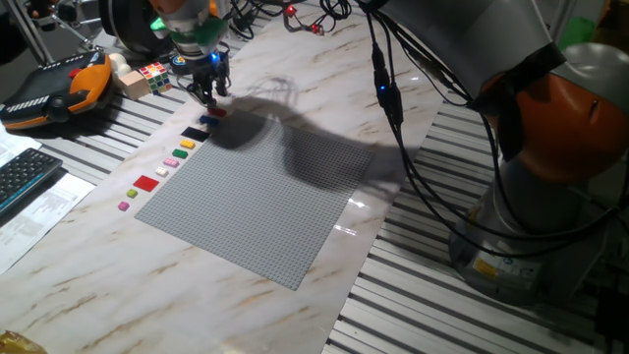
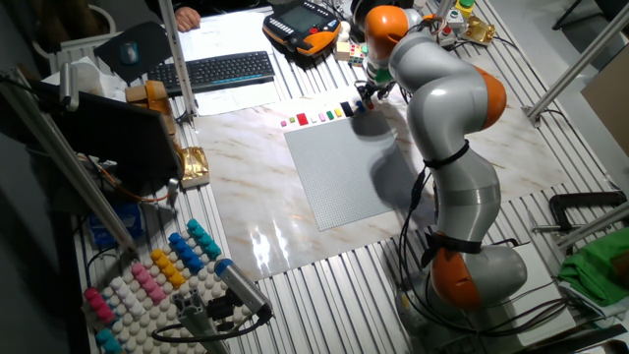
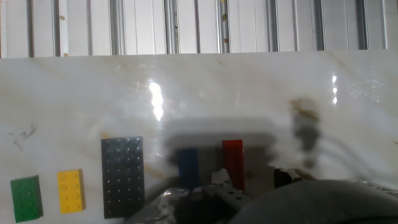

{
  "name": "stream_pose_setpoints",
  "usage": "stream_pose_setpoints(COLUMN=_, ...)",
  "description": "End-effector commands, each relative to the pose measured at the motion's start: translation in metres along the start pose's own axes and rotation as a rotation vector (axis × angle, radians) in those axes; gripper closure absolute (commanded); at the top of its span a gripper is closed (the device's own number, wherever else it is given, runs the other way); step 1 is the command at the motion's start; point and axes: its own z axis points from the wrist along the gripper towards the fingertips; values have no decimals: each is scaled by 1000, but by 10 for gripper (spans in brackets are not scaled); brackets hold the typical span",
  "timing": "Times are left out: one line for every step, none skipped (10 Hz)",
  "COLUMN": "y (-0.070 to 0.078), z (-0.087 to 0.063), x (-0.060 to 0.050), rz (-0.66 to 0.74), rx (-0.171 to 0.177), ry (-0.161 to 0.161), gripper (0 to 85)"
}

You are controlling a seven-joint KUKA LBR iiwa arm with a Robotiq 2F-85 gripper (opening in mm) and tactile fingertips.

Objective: Build with small Lego blocks

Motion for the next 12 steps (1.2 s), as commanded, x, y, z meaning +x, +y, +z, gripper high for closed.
stream_pose_setpoints(y=1, z=2, x=0, rz=0, rx=-1, ry=-4, gripper=420)
stream_pose_setpoints(y=1, z=5, x=-1, rz=0, rx=-4, ry=-10, gripper=423)
stream_pose_setpoints(y=2, z=6, x=-1, rz=0, rx=-3, ry=-13, gripper=423)
stream_pose_setpoints(y=2, z=7, x=-1, rz=2, rx=-3, ry=-16, gripper=427)
stream_pose_setpoints(y=2, z=9, x=-1, rz=3, rx=-3, ry=-21, gripper=433)
stream_pose_setpoints(y=3, z=12, x=-2, rz=3, rx=-8, ry=-21, gripper=437)
stream_pose_setpoints(y=3, z=14, x=-2, rz=-2, rx=-14, ry=-22, gripper=440)
stream_pose_setpoints(y=3, z=15, x=-2, rz=-4, rx=-18, ry=-22, gripper=447)
stream_pose_setpoints(y=3, z=16, x=-2, rz=-5, rx=-20, ry=-22, gripper=450)
stream_pose_setpoints(y=3, z=16, x=-2, rz=-5, rx=-20, ry=-22, gripper=460)
stream_pose_setpoints(y=3, z=17, x=-2, rz=-6, rx=-20, ry=-23, gripper=463)
stream_pose_setpoints(y=3, z=18, x=-2, rz=-6, rx=-21, ry=-23, gripper=467)
